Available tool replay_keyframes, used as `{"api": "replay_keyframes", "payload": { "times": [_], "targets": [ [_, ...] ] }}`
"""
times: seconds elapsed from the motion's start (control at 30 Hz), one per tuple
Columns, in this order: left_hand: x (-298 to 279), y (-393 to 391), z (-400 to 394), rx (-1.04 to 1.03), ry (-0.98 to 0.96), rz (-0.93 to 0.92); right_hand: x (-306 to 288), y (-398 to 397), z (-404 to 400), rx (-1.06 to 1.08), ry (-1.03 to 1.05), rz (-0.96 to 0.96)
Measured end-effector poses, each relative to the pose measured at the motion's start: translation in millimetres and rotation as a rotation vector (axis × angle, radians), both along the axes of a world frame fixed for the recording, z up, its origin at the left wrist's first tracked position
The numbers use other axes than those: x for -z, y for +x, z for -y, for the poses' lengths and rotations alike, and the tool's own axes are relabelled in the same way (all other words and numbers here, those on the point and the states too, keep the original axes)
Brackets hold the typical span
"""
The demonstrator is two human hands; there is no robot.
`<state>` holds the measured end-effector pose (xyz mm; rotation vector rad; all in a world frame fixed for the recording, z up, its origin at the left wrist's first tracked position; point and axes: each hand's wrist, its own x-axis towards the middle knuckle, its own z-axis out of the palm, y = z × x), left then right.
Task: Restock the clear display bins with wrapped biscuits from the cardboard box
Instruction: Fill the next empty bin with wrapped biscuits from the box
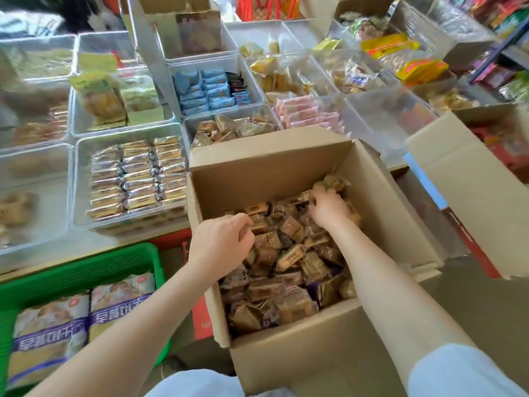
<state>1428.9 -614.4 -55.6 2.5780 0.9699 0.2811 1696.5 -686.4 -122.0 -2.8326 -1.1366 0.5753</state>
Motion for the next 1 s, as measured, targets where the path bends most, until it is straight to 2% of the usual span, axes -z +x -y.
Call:
{"api": "replay_keyframes", "payload": {
  "times": [0.07,0.1,0.2,0.27,0.33,0.43,0.5,0.6,0.7,0.83,0.9,1.0],
  "targets": [
    [-0.9,2.6,1.8,-0.017,-0.020,0.035,-19.7,1.7,-3.1,0.073,0.239,-0.160],
    [-0.7,3.8,2.1,-0.029,-0.039,0.059,-34.2,-1.8,-6.0,0.136,0.349,-0.327],
    [0.3,1.6,0.9,-0.059,-0.138,0.207,-81.4,-26.2,-12.8,0.245,0.598,-1.052],
    [-5.2,-5.9,-2.2,-0.092,-0.291,0.393,-104.1,-45.6,-17.3,0.174,0.635,-1.419],
    [-20.4,-18.8,-8.2,-0.160,-0.455,0.562,-119.2,-69.8,-28.0,0.045,0.603,-1.557],
    [-36.1,-52.0,-34.6,-0.165,-0.532,0.724,-134.8,-117.9,-56.1,-0.081,0.534,-1.569],
    [-37.8,-84.6,-60.9,-0.141,-0.498,0.733,-142.7,-153.8,-80.1,-0.137,0.483,-1.555],
    [-41.7,-143.4,-104.4,-0.228,-0.482,0.770,-148.7,-211.6,-123.6,-0.234,0.413,-1.520],
    [-40.0,-214.6,-155.6,-0.261,-0.618,0.822,-140.7,-279.2,-178.6,-0.159,0.347,-1.449],
    [-17.6,-321.6,-223.2,-0.145,-0.818,0.748,-99.7,-377.7,-262.4,-0.087,0.217,-1.375],
    [-2.4,-370.4,-253.5,-0.181,-0.777,0.641,-76.6,-422.6,-301.3,-0.158,0.129,-1.328],
    [37.1,-435.6,-299.4,-0.319,-0.599,0.451,-50.3,-478.4,-344.7,-0.248,0.024,-1.169]
  ]
}}
